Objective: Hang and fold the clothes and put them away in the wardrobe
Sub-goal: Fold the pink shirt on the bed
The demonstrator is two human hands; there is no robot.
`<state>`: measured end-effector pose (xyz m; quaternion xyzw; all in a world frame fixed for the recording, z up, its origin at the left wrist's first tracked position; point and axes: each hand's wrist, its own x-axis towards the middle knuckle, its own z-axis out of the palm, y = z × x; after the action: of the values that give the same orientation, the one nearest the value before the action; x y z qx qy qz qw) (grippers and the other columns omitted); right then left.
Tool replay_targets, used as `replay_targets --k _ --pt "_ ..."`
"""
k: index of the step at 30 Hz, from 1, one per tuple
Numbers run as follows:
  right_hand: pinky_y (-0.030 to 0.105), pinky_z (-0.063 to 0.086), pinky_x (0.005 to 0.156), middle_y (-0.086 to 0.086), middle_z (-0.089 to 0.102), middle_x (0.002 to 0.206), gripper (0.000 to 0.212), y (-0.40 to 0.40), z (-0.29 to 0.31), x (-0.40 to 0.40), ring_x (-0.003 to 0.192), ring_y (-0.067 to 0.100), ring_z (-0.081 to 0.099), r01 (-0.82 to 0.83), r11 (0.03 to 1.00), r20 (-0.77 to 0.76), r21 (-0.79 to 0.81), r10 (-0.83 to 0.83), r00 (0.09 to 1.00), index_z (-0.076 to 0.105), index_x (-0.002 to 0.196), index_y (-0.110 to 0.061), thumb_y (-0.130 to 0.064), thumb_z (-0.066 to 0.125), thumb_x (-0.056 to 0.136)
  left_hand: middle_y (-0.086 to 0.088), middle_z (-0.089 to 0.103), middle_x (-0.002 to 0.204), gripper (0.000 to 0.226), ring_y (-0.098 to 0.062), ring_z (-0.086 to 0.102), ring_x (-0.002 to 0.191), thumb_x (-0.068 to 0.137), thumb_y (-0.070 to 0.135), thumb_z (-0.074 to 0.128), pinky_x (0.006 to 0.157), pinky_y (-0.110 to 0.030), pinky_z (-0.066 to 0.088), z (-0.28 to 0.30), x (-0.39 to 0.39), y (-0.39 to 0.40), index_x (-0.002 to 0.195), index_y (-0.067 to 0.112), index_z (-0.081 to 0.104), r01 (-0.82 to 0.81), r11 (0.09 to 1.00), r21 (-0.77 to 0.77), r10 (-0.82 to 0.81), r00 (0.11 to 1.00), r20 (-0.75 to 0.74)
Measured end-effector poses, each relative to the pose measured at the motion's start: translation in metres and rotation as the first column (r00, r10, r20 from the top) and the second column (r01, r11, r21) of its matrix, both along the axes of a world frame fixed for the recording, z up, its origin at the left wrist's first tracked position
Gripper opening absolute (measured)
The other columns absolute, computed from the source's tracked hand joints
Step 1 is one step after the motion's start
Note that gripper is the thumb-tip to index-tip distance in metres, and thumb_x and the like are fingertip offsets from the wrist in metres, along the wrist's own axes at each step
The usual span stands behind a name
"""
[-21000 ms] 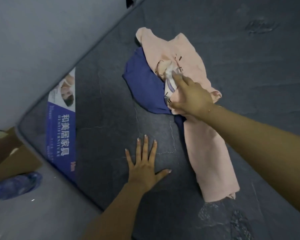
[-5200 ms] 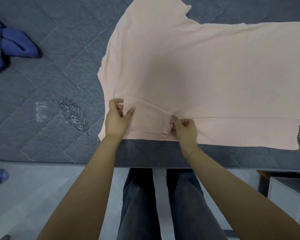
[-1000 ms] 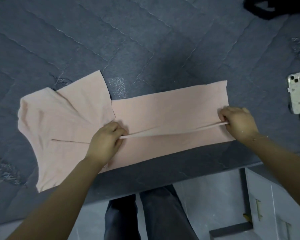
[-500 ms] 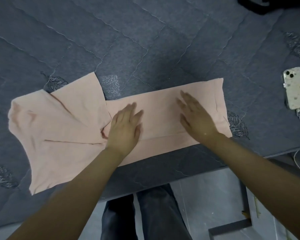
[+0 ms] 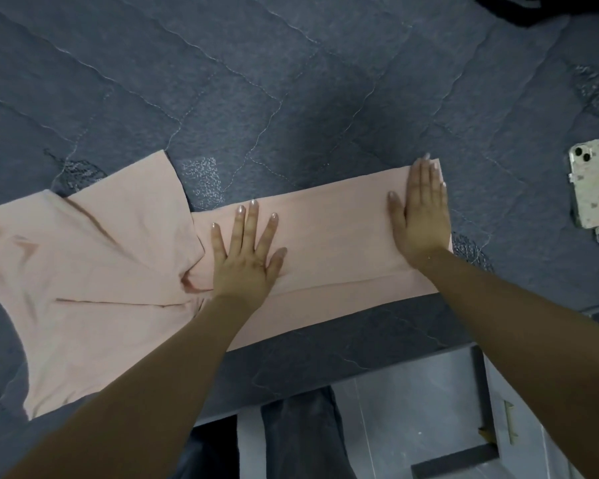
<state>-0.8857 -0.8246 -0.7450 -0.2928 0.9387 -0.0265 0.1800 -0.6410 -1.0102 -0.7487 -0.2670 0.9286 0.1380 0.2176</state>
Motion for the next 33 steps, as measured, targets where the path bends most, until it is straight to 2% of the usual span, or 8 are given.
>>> replay_targets --k 4,9,14,18,22,25,28,33 --pt "0.042 -0.002 0.122 0.016 -0.003 0.162 0.061 -0.028 0.016 0.013 0.150 0.029 -0.005 0.230 0.973 0.023 -0.034 -0.229 0.973 0.004 0.153 0.003 -0.026 0.029 0.105 0.000 -0.030 0.158 0.067 -0.019 -0.027 0.145 0.102 0.046 0.032 0.117 -0.053 -0.013 0.026 -0.004 -0.019 0.154 0.031 -0.006 0.010 0.949 0.314 -0.004 1.000 -0.022" --pt "0.024 0.030 0.107 0.021 0.052 0.134 0.032 -0.087 0.054 0.081 0.124 0.035 0.048 -0.025 0.934 0.163 -0.355 0.088 0.983 0.058 0.125 0.003 -0.004 0.053 0.094 -0.012 0.060 0.129 0.031 -0.028 0.055 0.120 0.089 0.003 0.052 0.107 -0.031 0.037 0.081 0.026 -0.097 0.115 0.006 0.067 -0.215 0.850 0.481 0.448 0.775 -0.446" --pt "0.027 0.046 0.065 -0.001 0.064 0.081 0.036 -0.182 0.061 0.169 0.076 0.018 0.059 0.186 0.979 0.588 -0.078 -0.106 0.802 0.063 0.080 -0.014 -0.045 0.053 0.095 -0.010 0.060 0.125 0.033 -0.031 0.050 0.121 0.090 0.028 0.060 0.102 -0.039 0.038 0.069 0.057 -0.205 0.121 0.016 0.064 -0.581 0.789 0.198 0.613 0.733 -0.294" --pt "0.032 0.049 0.083 0.004 0.068 0.101 0.056 -0.216 0.052 0.224 0.095 0.026 0.064 0.375 0.913 0.664 0.162 -0.382 0.643 0.068 0.099 -0.008 -0.061 0.054 0.088 -0.007 0.056 0.125 0.055 -0.028 0.047 0.122 0.083 0.055 0.065 0.099 -0.041 0.034 0.051 0.060 -0.245 0.123 0.019 0.057 -0.458 0.877 0.144 0.474 0.872 -0.117" --pt "0.018 0.039 0.051 -0.004 0.054 0.063 0.037 -0.219 0.049 0.266 0.064 0.014 0.053 0.651 0.759 0.730 -0.004 -0.443 0.521 0.050 0.065 -0.015 -0.039 0.068 0.086 0.002 0.058 0.099 0.049 -0.019 0.057 0.098 0.085 0.052 0.067 0.082 -0.028 0.042 0.043 0.052 -0.257 0.117 0.015 0.057 -0.285 0.858 0.428 0.335 0.941 -0.046" --pt "0.021 0.037 0.056 -0.004 0.043 0.062 0.040 -0.224 0.054 0.281 0.061 0.010 0.042 0.855 0.503 0.770 -0.126 -0.494 0.404 0.039 0.065 -0.015 -0.027 0.072 0.086 0.004 0.057 0.078 0.028 -0.009 0.052 0.077 0.091 0.038 0.066 0.061 -0.016 0.038 0.052 0.056 -0.262 0.095 0.011 0.067 -0.230 0.682 0.694 0.373 0.926 -0.059" --pt "0.022 0.030 0.059 -0.004 0.027 0.064 0.047 -0.222 0.071 0.289 0.060 0.010 0.029 0.907 0.339 0.846 -0.250 -0.379 0.375 0.031 0.067 -0.020 -0.020 0.074 0.086 -0.010 0.059 0.084 0.029 -0.009 0.051 0.078 0.093 0.029 0.064 0.075 -0.026 0.042 0.074 0.079 -0.264 0.085 0.001 0.066 -0.119 0.611 0.783 0.413 0.891 -0.187" --pt "0.020 0.048 0.065 -0.004 0.050 0.060 0.018 -0.204 0.101 0.298 0.063 0.015 0.051 0.878 0.394 0.919 -0.273 -0.161 0.359 0.055 0.082 -0.011 -0.013 0.072 0.086 0.004 0.051 0.072 0.029 -0.004 0.046 0.069 0.098 0.029 0.055 0.067 -0.022 0.036 0.111 0.168 -0.246 0.078 0.008 0.057 -0.085 0.568 0.819 0.434 0.876 -0.211"
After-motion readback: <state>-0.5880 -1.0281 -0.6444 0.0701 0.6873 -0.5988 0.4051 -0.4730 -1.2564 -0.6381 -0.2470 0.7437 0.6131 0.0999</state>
